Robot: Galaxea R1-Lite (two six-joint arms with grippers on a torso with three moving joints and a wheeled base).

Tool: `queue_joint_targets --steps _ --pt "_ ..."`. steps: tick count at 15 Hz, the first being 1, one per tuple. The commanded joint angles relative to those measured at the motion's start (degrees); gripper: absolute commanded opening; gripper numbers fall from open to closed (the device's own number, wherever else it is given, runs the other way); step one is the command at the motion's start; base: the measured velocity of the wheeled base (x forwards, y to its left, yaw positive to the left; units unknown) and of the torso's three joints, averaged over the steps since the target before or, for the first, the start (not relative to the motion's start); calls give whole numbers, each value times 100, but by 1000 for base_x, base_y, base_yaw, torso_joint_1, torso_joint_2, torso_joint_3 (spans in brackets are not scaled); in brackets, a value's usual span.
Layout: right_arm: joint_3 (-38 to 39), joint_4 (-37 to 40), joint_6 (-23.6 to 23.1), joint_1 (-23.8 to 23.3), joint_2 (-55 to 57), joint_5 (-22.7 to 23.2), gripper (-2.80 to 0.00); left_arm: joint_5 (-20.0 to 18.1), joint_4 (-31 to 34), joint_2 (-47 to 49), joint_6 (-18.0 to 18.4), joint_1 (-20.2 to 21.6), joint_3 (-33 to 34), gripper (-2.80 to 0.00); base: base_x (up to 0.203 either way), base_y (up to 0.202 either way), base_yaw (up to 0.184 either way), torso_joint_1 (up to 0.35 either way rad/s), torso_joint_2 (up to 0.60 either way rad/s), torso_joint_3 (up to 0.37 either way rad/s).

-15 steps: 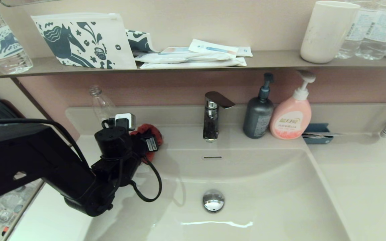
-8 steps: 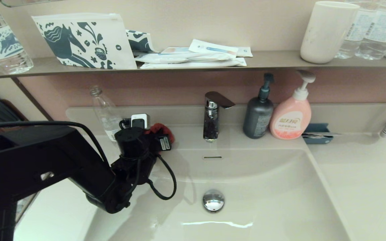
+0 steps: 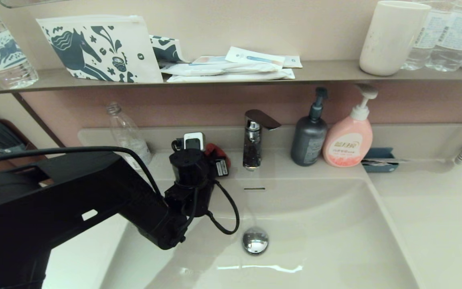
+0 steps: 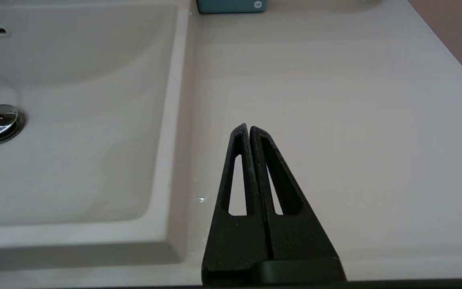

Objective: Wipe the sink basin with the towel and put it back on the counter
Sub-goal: Wipe the sink

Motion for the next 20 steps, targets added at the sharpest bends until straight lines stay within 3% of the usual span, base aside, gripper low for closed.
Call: queue_joint_targets --steps 1,7,10,14,20 --pt "0 0 0 0 5 -1 -280 64 -54 142 -3 -162 -168 -280 0 0 0 0 0 0" --pt "0 0 0 0 5 -1 -280 172 128 257 -3 -407 -417 -280 0 0 0 0 0 0" --pt "-6 0 0 0 5 -1 -280 172 169 209 0 -273 -350 -280 0 0 0 0 0 0" --pt "0 0 0 0 5 -1 -280 -164 142 -157 -6 239 433 -280 0 0 0 0 0 0" --pt "0 0 0 0 5 -1 -280 -1024 92 -615 63 1586 1259 -280 0 0 0 0 0 0"
